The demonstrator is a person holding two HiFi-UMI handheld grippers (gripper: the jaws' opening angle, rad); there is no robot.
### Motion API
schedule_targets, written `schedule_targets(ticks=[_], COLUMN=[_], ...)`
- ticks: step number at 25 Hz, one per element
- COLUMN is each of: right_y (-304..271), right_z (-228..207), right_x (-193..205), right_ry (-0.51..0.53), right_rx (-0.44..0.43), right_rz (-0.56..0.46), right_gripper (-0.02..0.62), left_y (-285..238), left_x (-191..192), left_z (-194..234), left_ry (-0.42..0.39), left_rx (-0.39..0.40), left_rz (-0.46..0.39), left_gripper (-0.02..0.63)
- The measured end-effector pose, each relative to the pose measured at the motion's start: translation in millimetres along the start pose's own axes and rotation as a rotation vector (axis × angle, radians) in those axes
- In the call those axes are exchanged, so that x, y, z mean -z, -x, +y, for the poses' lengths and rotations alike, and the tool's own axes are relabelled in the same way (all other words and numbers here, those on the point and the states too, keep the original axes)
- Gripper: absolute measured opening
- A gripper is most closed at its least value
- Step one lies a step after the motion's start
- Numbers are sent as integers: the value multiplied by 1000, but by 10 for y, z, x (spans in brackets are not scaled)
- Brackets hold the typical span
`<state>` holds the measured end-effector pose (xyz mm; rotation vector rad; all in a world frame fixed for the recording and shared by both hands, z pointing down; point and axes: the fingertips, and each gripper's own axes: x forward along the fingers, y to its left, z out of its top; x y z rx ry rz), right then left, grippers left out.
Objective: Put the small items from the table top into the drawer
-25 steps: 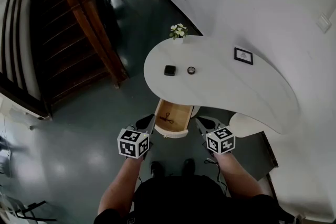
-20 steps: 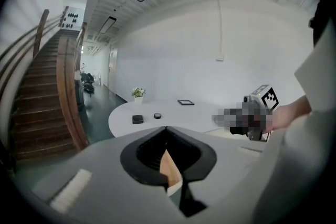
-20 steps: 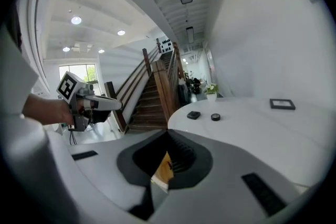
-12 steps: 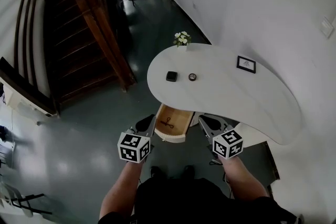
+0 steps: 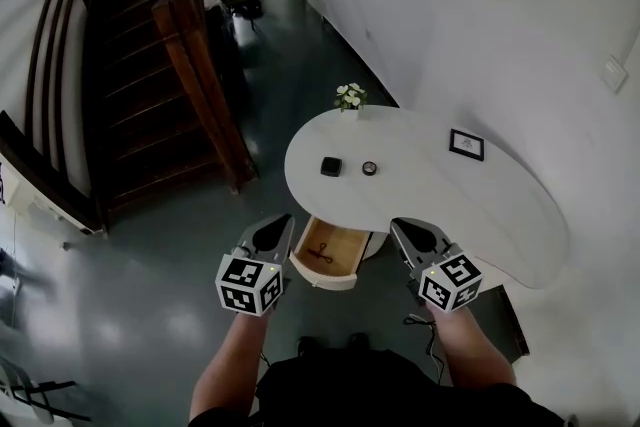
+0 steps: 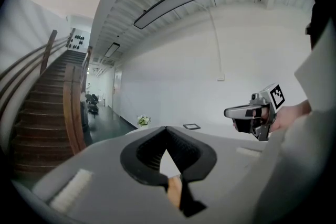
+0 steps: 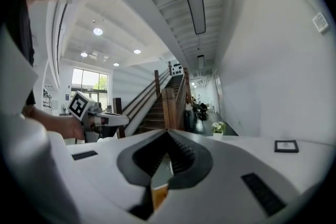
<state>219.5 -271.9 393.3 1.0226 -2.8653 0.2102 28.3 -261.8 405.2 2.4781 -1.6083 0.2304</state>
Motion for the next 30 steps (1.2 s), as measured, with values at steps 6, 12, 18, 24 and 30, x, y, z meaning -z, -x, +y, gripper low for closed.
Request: schedule_targets(ticks=[6, 12, 18, 24, 30], right_y=[-61, -82, -143, -182, -213], right_z=[17, 97, 158, 159, 182], right_x=[-222, -79, 6, -33, -45], right_ry=[25, 6, -9, -10, -12], right_rx=[30, 34, 21, 18, 12], right_rz=[-51, -25, -16, -30, -33], right_gripper=[12, 11, 11, 11, 11], left_y=[37, 37, 38, 62, 88], left_x=[-126, -20, 63, 91, 92], left_z=[213, 328, 345, 368, 379], left_ry=[-3, 56, 54, 59, 59], left_rx=[-8, -22, -24, -29, -24], left_rz=[-37, -44, -23, -19, -17], left_gripper=[11, 11, 11, 11, 11])
